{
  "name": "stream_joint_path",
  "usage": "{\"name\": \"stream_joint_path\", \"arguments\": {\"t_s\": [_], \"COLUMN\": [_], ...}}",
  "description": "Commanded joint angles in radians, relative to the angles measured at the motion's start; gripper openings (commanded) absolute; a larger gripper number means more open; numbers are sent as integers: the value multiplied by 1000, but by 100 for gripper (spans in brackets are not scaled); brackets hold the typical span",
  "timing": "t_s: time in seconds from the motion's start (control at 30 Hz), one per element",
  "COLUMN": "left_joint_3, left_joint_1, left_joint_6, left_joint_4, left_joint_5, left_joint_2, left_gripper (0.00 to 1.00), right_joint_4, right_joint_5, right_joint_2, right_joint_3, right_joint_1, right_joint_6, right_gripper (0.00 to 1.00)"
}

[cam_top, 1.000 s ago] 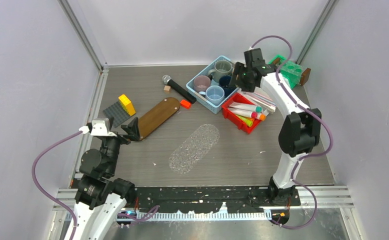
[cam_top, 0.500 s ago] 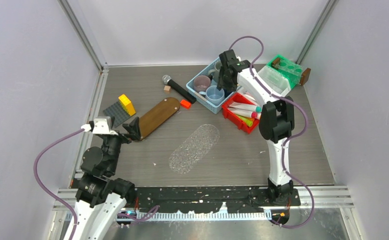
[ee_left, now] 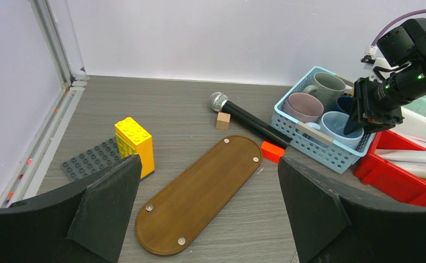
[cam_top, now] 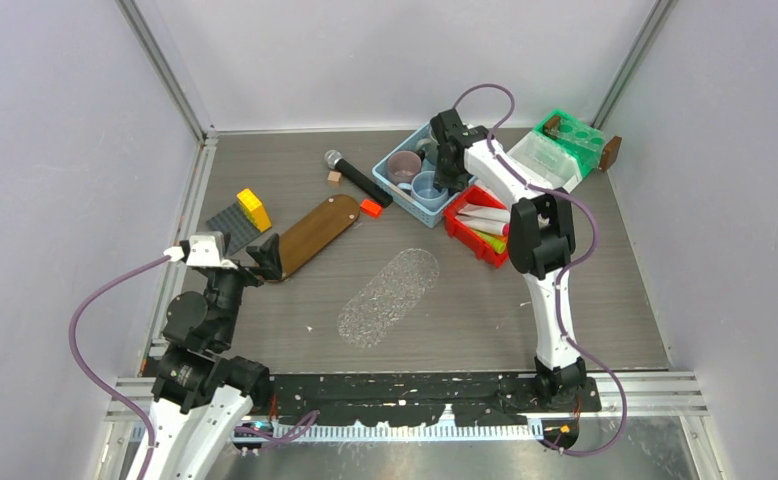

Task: Prepare toiletry sets of a toothbrush and toothpaste on the tray
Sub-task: Pick up the cup from the storage box.

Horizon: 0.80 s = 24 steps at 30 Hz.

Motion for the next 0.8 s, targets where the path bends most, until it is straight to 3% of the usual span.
{"name": "stream_joint_path", "arguments": {"t_s": [0.0, 0.47, 0.77], "left_joint_3": [31, 34, 103], "left_joint_1": [-2, -2, -2], "left_joint_6": [9, 9, -8], "left_joint_4": [29, 30, -36], "left_joint_5": [3, 30, 74], "left_joint_2": [9, 8, 85], "left_gripper": [100, 100, 100], "right_joint_4": [-18, -108, -162], "right_joint_5": [25, 122, 144], "right_joint_2": [23, -108, -215], "right_joint_3": [48, 99, 119], "right_joint_1": [6, 16, 40], "right_joint_6": [10, -99, -173], "right_gripper": [31, 1, 1]}}
